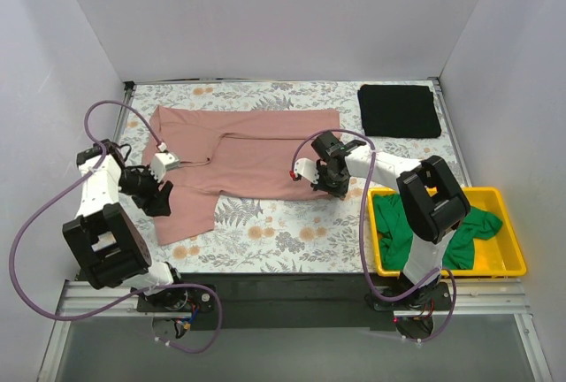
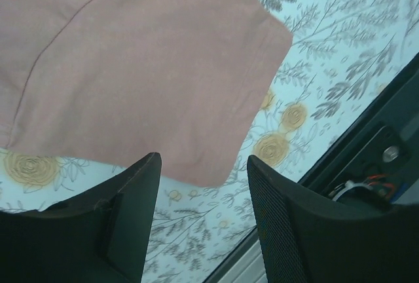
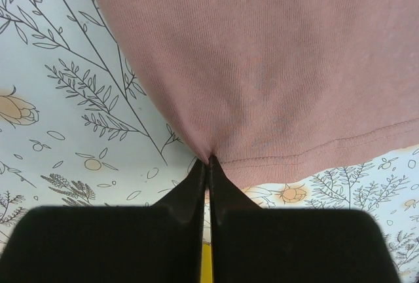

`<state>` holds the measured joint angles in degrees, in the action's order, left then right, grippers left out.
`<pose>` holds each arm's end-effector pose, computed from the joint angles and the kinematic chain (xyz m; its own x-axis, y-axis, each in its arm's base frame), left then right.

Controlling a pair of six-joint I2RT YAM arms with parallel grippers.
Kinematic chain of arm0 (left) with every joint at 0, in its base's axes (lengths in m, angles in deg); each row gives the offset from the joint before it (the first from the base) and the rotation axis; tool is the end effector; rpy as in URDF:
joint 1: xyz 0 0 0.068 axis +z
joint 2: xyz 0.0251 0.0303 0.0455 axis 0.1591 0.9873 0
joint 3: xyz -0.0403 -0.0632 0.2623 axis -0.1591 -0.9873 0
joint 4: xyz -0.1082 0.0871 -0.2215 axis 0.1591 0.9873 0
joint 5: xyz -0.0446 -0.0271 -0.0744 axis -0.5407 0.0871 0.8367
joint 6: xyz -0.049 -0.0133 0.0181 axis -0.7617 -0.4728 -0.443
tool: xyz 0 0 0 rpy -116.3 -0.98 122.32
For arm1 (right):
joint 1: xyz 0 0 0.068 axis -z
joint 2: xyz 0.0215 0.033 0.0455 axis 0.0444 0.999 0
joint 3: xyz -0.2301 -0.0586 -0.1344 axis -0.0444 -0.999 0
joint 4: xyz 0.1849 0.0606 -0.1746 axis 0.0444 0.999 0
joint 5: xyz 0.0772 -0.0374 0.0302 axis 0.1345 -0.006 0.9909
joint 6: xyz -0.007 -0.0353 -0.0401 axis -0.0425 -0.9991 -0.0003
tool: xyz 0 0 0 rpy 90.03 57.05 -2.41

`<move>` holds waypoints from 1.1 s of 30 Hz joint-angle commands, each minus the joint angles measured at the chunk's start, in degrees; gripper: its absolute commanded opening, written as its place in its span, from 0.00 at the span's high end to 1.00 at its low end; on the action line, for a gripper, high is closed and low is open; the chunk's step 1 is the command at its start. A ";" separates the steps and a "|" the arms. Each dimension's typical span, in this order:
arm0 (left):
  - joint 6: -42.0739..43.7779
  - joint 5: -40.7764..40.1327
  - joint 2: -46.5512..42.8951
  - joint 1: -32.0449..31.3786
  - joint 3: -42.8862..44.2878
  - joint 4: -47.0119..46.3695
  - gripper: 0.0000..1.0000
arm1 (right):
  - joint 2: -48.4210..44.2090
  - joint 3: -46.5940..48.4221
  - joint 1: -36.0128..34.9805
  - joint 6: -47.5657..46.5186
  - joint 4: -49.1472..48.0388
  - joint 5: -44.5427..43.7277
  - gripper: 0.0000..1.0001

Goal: Fold and stack the t-shirts
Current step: Fold the tshirt

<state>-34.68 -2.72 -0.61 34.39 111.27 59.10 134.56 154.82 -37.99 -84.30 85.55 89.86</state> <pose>0.2170 0.0807 0.2425 -0.9693 0.0487 -0.2411 0.1664 0.8519 -0.4966 0.2827 0.2012 0.1642 -0.1642 -0.9636 -0.2110 -0.9573 0.2073 -0.2017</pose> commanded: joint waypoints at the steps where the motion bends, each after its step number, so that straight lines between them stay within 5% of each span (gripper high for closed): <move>1: 14.11 -4.81 -0.85 -0.53 -0.58 -0.58 0.46 | 2.82 -0.65 -0.07 0.29 -1.01 0.30 0.99; 15: 15.79 -13.34 3.54 -5.98 -11.47 -17.72 0.51 | 3.53 0.49 0.02 0.64 -0.13 0.47 0.99; 23: 16.75 -18.26 3.73 -7.22 -21.04 -23.35 0.73 | 3.71 -0.12 0.28 0.64 0.40 0.38 0.99; 27: 16.23 -17.66 2.06 -7.22 -19.93 -17.92 1.00 | 1.34 -1.87 0.28 1.16 1.89 1.26 0.99; 33: 17.46 -13.27 -2.34 -4.41 -14.65 -4.47 1.00 | -5.68 -5.83 0.37 1.34 4.70 2.58 0.99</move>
<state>-18.57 -18.08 0.27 28.33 94.20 44.68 131.72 151.65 -37.85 -83.93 85.70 90.29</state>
